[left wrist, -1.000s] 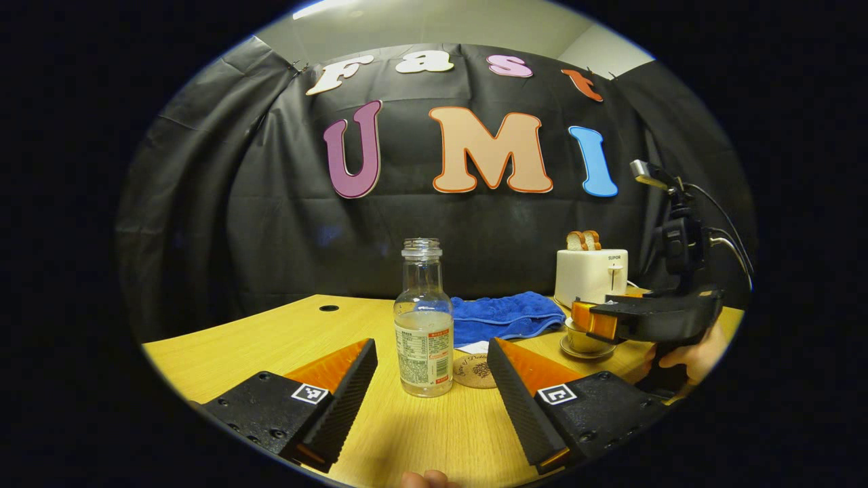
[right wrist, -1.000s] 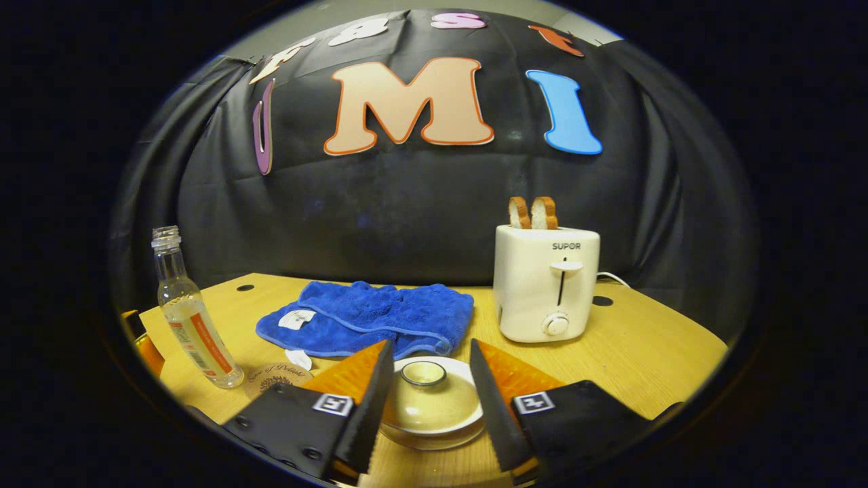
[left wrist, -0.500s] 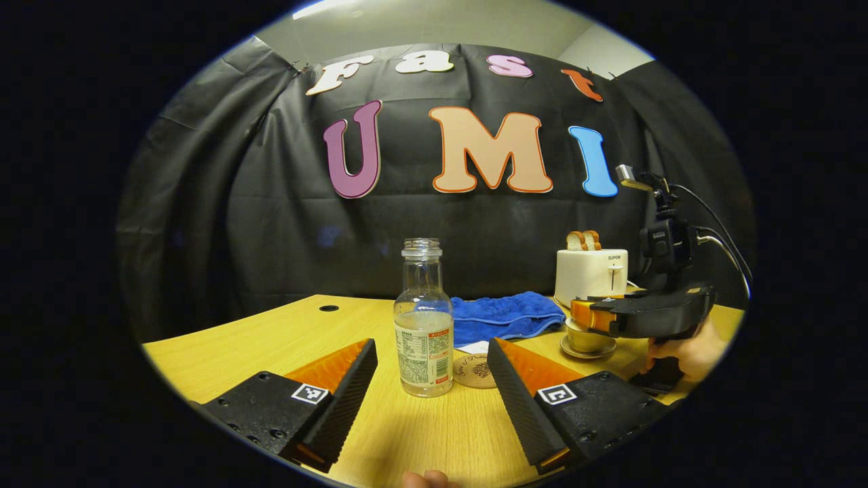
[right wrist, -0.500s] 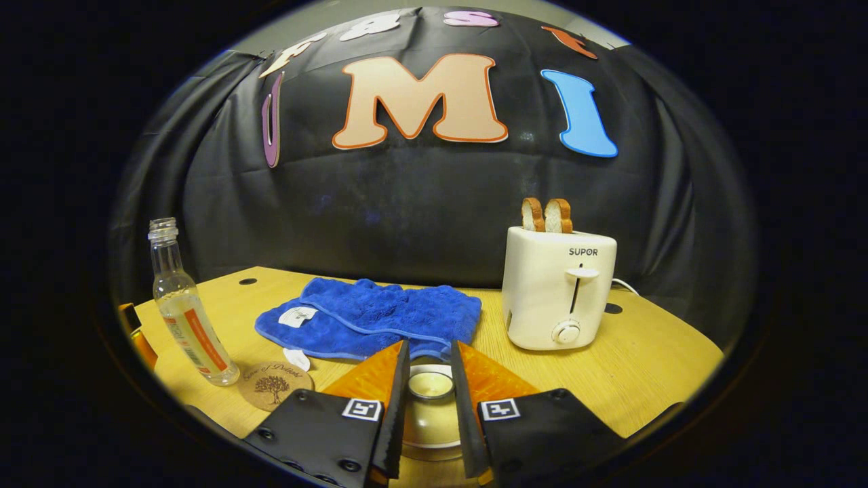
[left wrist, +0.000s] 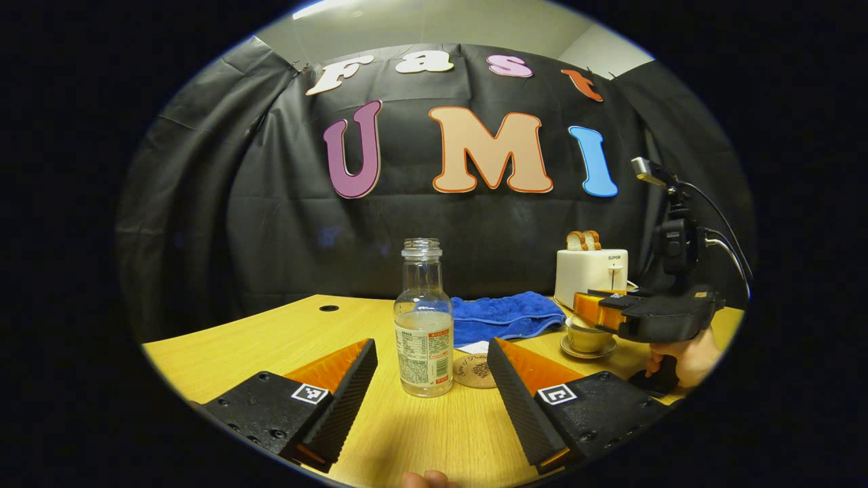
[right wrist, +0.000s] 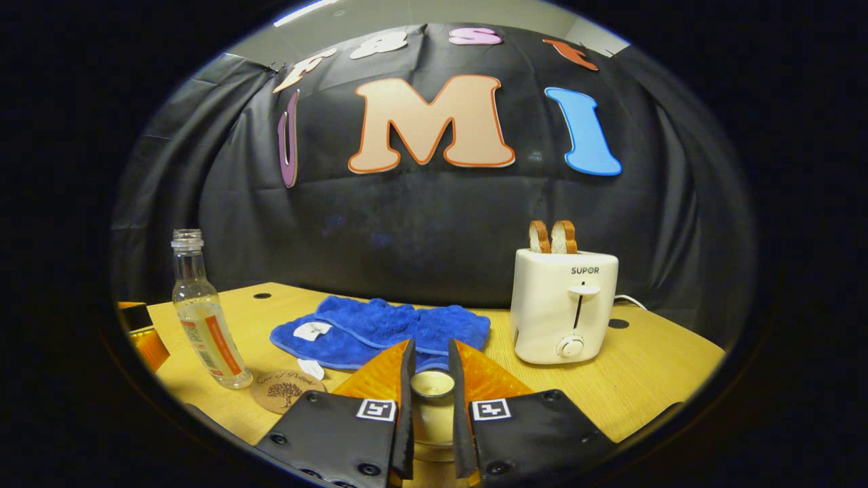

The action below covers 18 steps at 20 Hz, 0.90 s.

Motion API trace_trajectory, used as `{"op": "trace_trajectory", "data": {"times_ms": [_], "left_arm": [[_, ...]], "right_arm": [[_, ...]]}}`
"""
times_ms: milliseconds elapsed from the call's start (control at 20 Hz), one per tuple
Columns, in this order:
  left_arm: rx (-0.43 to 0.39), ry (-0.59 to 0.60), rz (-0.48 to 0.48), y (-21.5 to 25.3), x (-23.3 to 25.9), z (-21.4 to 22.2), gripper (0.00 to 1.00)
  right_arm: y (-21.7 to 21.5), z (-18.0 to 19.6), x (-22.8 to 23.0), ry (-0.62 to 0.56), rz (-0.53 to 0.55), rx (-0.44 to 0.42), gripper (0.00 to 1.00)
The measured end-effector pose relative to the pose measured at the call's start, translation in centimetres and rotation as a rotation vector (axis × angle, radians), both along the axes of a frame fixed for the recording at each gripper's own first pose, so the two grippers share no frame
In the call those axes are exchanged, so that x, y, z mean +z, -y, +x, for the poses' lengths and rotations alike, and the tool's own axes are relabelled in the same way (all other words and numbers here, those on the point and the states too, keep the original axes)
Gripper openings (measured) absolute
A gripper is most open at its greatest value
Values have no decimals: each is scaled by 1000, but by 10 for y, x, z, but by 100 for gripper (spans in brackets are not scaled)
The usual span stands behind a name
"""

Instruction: Open the teacup lid with one hand, grasp the water bottle and pour water into the teacup with the other hand; after pouring, place the water bottle on the coaster and then close the teacup lid.

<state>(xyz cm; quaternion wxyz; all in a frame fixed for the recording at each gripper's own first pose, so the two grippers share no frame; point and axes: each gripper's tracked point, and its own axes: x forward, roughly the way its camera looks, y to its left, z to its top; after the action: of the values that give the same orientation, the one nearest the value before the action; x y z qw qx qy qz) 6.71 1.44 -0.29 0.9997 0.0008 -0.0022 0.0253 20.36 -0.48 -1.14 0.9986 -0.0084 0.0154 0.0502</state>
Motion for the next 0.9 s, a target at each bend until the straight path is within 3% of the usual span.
{"op": "trace_trajectory", "data": {"times_ms": [300, 900], "left_arm": [[0, 0, 0, 0, 0, 0, 96], [15, -1, 4, -3, -2, 25, 95]], "right_arm": [[7, -18, 3, 14, 18, 4, 27], [32, -105, 9, 17, 20, 61, 26]]}}
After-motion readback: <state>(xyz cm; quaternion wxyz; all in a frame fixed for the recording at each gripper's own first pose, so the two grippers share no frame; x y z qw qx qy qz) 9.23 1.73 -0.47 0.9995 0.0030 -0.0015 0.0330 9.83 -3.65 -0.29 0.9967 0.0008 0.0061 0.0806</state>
